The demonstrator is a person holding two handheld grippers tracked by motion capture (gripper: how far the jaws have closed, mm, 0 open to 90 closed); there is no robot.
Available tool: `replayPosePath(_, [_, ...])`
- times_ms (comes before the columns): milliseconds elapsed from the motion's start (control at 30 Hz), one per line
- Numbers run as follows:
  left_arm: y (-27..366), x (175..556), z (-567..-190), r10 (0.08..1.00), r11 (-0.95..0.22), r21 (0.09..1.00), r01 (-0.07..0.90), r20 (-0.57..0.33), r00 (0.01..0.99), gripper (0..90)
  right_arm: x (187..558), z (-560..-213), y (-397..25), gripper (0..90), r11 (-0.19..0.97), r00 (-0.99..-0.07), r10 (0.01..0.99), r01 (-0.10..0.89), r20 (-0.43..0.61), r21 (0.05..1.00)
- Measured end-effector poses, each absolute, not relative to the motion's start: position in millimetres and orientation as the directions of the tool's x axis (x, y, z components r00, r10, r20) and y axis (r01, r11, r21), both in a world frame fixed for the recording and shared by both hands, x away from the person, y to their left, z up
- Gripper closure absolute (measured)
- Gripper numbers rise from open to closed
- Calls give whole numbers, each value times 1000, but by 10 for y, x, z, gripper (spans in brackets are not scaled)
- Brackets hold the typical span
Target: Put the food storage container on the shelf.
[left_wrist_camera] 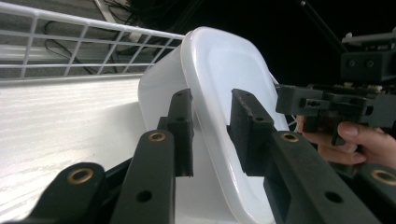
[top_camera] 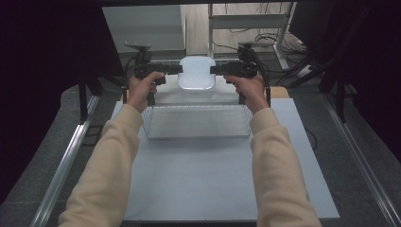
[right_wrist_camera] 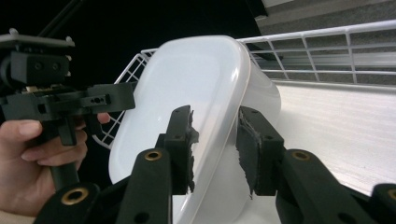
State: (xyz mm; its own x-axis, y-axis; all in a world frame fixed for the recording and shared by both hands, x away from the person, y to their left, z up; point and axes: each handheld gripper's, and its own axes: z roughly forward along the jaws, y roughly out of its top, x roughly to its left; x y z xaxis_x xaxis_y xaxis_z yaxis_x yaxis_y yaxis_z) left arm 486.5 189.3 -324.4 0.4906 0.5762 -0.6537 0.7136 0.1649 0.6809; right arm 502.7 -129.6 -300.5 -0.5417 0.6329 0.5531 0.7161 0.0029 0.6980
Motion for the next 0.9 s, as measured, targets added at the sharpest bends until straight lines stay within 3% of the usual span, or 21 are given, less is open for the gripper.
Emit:
replayPosePath(367, [1852, 4886, -3305, 597, 166, 684, 711, -643, 479, 641, 5094, -3098, -1298, 634, -26, -519, 636, 725, 571, 688])
replayPosePath(500, [1832, 4866, -3292, 602, 143, 703, 697, -621, 503, 584, 5087, -3098, -1301, 560, -27, -529, 625, 720, 574, 693])
replayPosePath(600, [1839, 4823, -3245, 608, 146, 723, 676, -604, 515, 489, 5038, -3042, -1329, 482, -35, -558, 631, 673, 539, 738])
replayPosePath(900, [1923, 4598, -3109, 649, 97, 774, 626, -526, 550, 371, 4818, -2892, -1479, 392, 23, -621, 628, 618, 469, 786])
